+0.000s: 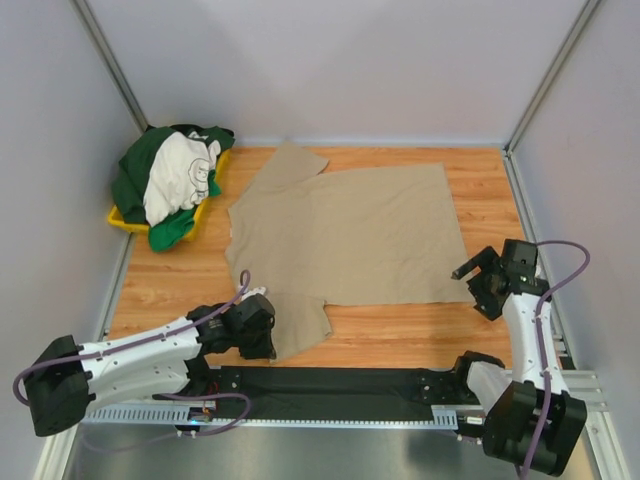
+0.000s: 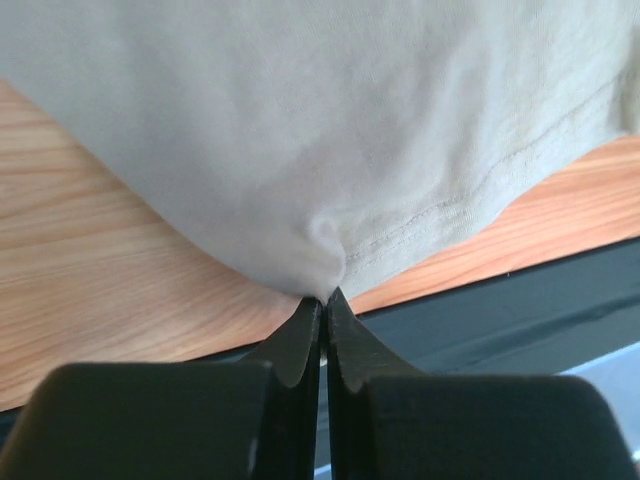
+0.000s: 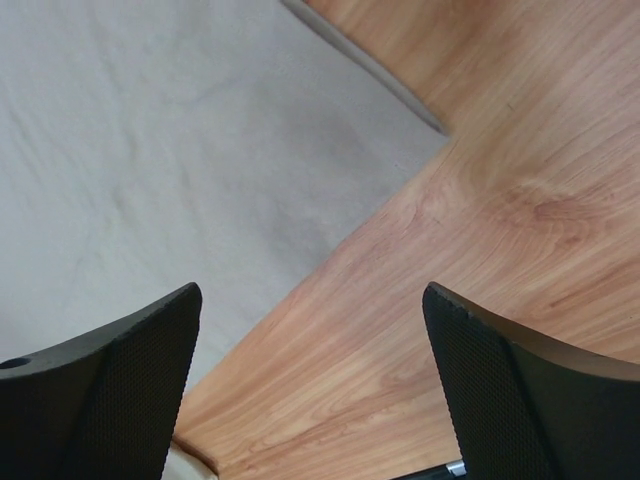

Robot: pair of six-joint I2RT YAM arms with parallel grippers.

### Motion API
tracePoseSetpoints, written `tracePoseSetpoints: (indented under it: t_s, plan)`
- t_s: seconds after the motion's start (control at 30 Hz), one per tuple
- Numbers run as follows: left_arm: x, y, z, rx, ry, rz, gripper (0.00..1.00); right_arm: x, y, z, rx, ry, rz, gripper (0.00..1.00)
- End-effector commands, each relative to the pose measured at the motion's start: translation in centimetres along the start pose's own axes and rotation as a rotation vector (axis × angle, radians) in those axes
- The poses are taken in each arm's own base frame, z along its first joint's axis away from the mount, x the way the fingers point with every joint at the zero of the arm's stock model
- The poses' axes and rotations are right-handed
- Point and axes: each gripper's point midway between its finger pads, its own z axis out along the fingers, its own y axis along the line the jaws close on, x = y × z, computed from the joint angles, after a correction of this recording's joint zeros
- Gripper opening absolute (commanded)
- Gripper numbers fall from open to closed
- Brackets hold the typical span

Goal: Fold and stack the t-shirts

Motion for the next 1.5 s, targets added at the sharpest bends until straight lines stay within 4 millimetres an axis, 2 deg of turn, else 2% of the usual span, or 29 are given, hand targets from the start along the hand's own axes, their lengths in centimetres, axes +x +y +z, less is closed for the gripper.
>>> tracePoseSetpoints:
  t_s: [0.0,0.1,0.27,0.33,0.43,0.6,0.73,0.83,0.87,0.93,1.0,1.07,1.13,1.17,1.23,1.27,1.3,1.33,1.4,1.43,1.47]
  plan:
    - [-2.4,-0.1,-1.0,-0.023,-0.117,0.024,0.02,-0.3,-0.1,1.0,-0.025,0.007,0.033,0.92]
    - [-3.5,-0.3,-2.2,-0.040,-0.158,0.056,0.01,-0.2,-0.7,2.3,0.003,0.013,0.051,0.86]
    - [-4.5,-0.6,-3.5,-0.058,-0.191,0.096,0.01,-0.7,-1.6,4.9,0.066,0.030,0.062,0.69]
    - [-4.8,-0.7,-3.9,-0.057,-0.200,0.108,0.01,-0.7,-1.9,6.0,0.090,0.048,0.068,0.66]
    - [-5.2,-0.8,-4.5,-0.056,-0.214,0.115,0.01,-0.7,-1.8,7.3,0.090,0.066,0.073,0.50]
    - [-5.9,-0.4,-5.3,-0.053,-0.233,0.105,0.01,-0.5,-2.2,8.4,0.105,0.086,0.063,0.31]
    - [-6.7,-0.3,-6.8,-0.052,-0.263,0.106,0.00,-0.2,-2.3,8.2,0.100,0.089,0.048,0.00]
    - [-7.6,-0.5,-8.8,-0.068,-0.290,0.133,0.00,-0.1,-1.9,7.0,0.079,0.087,0.049,0.00]
    - [-8.5,-1.2,-10.3,-0.061,-0.324,0.150,0.00,-0.2,-1.7,6.5,0.072,0.080,0.048,0.00]
    - [-9.0,-1.1,-11.6,-0.087,-0.336,0.175,0.00,-0.1,-1.5,4.8,0.058,0.066,0.041,0.00]
    - [-10.4,-1.9,-13.3,-0.095,-0.376,0.216,0.00,-0.6,-1.0,3.0,0.042,0.037,0.037,0.00]
    - [-11.9,-2.8,-14.1,-0.106,-0.401,0.258,0.00,-1.6,0.2,1.7,0.001,0.003,0.040,0.00]
    - [-13.4,-3.3,-13.9,-0.126,-0.403,0.259,0.00,-2.3,1.5,0.4,-0.044,-0.010,0.044,0.00]
    - [-14.7,-3.8,-14.4,-0.113,-0.424,0.258,0.00,-3.4,2.5,-0.2,-0.066,-0.030,0.043,0.00]
    - [-16.4,-4.3,-14.1,-0.126,-0.420,0.257,0.00,-4.3,3.6,-0.6,-0.088,-0.032,0.036,0.00]
    - [-17.5,-5.0,-14.5,-0.110,-0.433,0.275,0.00,-4.8,4.2,-0.8,-0.099,-0.031,0.034,0.00]
    - [-19.1,-4.8,-14.7,-0.119,-0.455,0.244,0.00,-5.6,5.2,-0.7,-0.109,-0.020,0.029,0.00]
    - [-20.0,-5.0,-13.8,-0.131,-0.427,0.245,0.00,-6.0,5.7,-0.7,-0.116,-0.018,0.022,0.00]
    - [-22.9,-5.3,-14.3,-0.135,-0.459,0.231,0.00,-7.3,7.0,-0.2,-0.123,-0.015,0.012,0.00]
    - [-23.7,-5.1,-13.0,-0.156,-0.425,0.226,0.00,-7.6,7.6,-0.1,-0.128,-0.014,0.004,0.00]
    - [-25.0,-5.7,-13.3,-0.144,-0.435,0.234,0.00,-7.8,8.0,0.3,-0.128,-0.008,-0.004,0.00]
